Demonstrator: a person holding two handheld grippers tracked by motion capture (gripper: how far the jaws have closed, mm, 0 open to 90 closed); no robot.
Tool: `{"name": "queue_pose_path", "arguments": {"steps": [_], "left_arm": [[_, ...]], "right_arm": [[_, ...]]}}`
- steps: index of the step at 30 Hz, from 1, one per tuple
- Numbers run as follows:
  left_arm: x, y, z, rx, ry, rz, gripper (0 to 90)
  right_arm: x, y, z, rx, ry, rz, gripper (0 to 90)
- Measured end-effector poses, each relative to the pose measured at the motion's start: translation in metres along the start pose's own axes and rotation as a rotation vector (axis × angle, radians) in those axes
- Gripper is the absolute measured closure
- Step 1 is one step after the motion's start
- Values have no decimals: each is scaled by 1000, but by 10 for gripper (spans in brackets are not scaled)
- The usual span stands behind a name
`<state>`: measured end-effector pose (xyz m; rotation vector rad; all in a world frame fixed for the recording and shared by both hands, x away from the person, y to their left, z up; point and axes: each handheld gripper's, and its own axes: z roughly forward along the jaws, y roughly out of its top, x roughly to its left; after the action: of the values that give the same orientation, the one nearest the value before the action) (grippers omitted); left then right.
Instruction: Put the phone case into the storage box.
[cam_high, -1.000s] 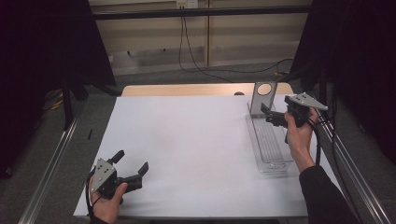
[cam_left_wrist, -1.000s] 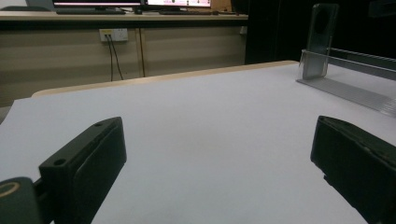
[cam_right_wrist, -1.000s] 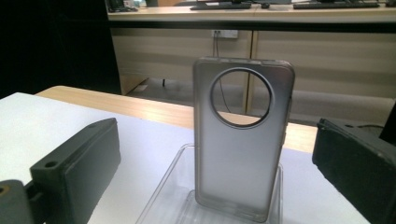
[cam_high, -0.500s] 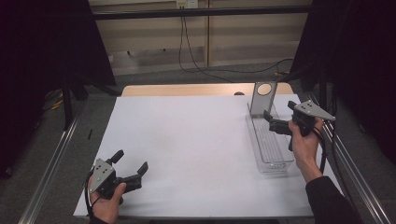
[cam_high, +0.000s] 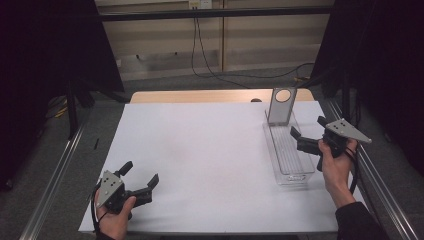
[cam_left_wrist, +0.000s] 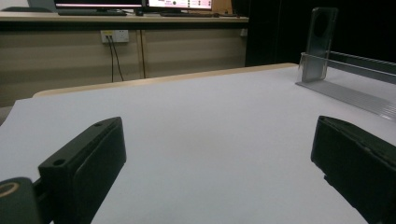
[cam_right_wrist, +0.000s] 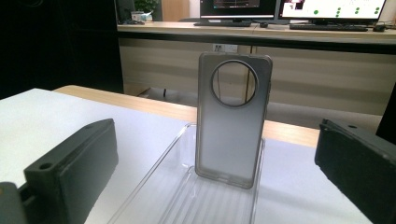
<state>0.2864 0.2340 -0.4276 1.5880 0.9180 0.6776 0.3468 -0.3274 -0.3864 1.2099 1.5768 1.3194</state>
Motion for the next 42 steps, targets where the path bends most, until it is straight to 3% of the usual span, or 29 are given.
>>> {"name": "queue_pose_path", "arguments": {"steps": [25,36,42], "left_arm": [[-1,0,-1,-1,5,3,32],[-2,0,-2,-6,12,-2,32],[-3,0,-3,-10,17,-7,32]], "right_arm": [[5,-27,-44,-2,15,20,0],[14,-36,-57,8,27,-17,0],[16,-42,-64,4,28,-9,0]]}}
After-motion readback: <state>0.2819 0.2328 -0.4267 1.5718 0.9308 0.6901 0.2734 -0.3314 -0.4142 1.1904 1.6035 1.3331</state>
